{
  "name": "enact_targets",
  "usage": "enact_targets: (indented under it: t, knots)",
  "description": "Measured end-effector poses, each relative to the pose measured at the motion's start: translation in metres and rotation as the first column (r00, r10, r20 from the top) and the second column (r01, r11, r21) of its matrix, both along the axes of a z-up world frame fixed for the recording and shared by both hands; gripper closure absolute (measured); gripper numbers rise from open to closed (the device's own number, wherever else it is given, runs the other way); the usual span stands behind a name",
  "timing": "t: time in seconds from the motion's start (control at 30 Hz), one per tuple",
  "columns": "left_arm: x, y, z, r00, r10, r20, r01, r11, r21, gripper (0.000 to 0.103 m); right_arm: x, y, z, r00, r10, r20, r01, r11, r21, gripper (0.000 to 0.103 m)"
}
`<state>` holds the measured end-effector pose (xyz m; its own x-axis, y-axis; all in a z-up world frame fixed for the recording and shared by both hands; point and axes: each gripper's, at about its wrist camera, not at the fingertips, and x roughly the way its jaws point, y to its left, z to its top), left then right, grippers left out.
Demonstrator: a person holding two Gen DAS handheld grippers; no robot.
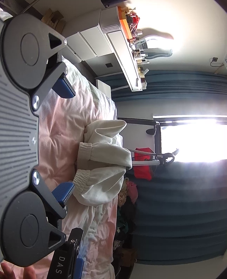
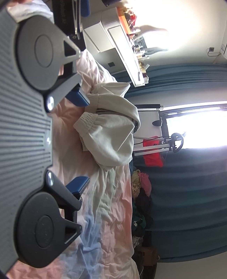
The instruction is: Fold clothes
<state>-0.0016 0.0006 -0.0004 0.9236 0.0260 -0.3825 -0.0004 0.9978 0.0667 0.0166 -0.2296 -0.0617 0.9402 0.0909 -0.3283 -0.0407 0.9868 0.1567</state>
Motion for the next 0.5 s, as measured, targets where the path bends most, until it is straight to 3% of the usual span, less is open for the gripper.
enact_targets:
  t: [0.5]
  knots:
    - [0.0009,0.0017,-0.0031,1.0,0.002,0.005,-0.002,1.0,-0.007,0.0,-0.0008,0.0011,0.0017,1.0,0.01,0.005,-0.01,1.0,-0.019,0.015]
